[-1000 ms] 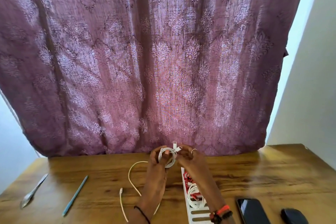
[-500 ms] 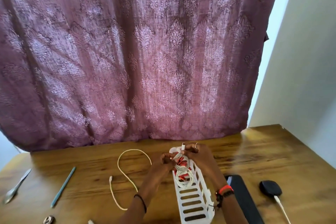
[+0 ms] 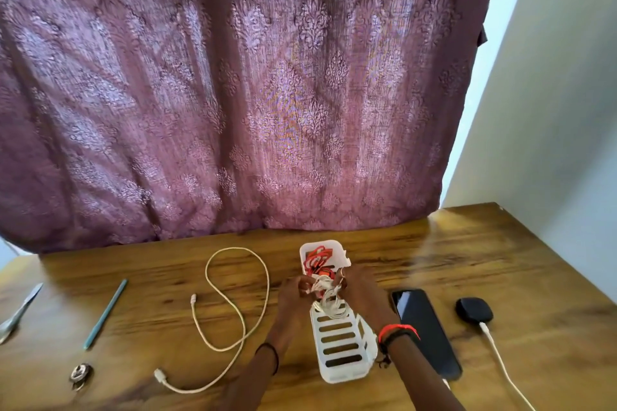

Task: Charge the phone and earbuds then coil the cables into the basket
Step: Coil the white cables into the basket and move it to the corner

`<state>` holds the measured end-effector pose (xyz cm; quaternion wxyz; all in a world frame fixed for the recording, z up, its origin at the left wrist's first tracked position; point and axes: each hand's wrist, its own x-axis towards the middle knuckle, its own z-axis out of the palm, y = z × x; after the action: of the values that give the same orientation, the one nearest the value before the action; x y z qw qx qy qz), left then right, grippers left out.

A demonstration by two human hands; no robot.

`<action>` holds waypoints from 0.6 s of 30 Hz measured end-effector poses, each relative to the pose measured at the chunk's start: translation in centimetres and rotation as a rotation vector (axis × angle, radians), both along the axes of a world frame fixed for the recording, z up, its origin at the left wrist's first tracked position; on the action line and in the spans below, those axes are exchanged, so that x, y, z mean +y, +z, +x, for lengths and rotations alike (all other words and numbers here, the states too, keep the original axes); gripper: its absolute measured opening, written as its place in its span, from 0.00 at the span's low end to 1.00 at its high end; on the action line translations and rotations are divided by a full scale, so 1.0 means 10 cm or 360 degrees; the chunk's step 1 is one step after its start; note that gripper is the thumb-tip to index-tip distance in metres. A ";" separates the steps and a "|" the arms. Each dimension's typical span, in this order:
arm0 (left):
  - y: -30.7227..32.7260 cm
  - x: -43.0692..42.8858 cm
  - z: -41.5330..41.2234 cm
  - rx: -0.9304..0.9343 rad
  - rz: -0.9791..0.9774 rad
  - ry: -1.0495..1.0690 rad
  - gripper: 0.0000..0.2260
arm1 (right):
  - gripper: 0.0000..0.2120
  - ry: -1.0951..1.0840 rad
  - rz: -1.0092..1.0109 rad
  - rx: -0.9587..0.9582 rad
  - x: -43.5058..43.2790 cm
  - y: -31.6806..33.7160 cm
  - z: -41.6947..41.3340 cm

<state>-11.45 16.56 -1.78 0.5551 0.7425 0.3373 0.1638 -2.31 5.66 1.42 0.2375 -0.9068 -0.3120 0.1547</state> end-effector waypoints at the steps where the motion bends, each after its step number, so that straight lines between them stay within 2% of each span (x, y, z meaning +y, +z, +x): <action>1: -0.03 0.02 0.00 0.0005 0.0021 0.0010 0.13 | 0.09 0.0014 -0.0018 0.0003 0.01 -0.10 0.01; 7: -0.17 0.09 -0.03 -0.0013 -0.0134 0.0018 0.15 | 0.12 0.0050 -0.0157 -0.0047 0.02 -0.13 -0.19; 18: -0.21 0.13 -0.01 -0.0036 -0.0214 -0.0010 0.15 | 0.13 -0.0032 -0.0069 0.0105 -0.02 -0.21 -0.27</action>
<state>-11.58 17.84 -3.91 0.6080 0.7026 0.3390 0.1473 -5.04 5.50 -0.68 0.2296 -0.9093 -0.2913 0.1888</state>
